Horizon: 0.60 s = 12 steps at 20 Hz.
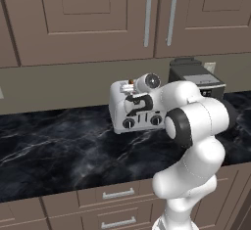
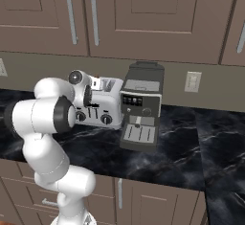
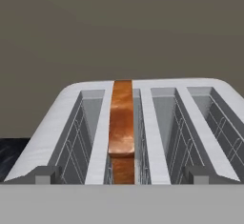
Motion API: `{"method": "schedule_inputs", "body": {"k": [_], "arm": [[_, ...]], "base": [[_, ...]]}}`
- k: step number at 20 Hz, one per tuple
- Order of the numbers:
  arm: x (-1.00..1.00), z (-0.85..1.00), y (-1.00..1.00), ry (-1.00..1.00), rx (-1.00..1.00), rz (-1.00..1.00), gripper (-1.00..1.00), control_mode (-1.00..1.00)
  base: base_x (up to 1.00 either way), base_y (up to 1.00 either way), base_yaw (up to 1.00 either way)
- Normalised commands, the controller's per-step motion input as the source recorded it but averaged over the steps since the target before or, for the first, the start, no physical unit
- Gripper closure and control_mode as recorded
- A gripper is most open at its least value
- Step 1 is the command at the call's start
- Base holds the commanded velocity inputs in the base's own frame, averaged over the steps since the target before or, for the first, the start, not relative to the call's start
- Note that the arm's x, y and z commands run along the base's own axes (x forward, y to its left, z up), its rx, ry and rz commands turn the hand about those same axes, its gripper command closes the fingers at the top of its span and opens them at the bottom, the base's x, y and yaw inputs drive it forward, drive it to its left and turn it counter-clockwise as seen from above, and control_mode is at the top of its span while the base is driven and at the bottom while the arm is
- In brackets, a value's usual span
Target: Start the toaster. Once the lever pops up, take the bread to the plate on the dining counter.
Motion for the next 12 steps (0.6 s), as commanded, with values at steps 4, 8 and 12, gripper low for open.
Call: {"method": "schedule_inputs", "body": {"k": [4,8,12], "arm": [[0.16,0.00,0.00,0.00,0.00,0.00,-1.00,-1.00],[0.12,0.00,0.00,0.01,0.00,0.00,-1.00,-1.00],[0.09,0.00,0.00,0.01,0.00,0.00,-1.00,-1.00]], "base": [[0.00,0.00,0.00],[0.00,0.00,0.00],[0.00,0.00,0.00]]}}
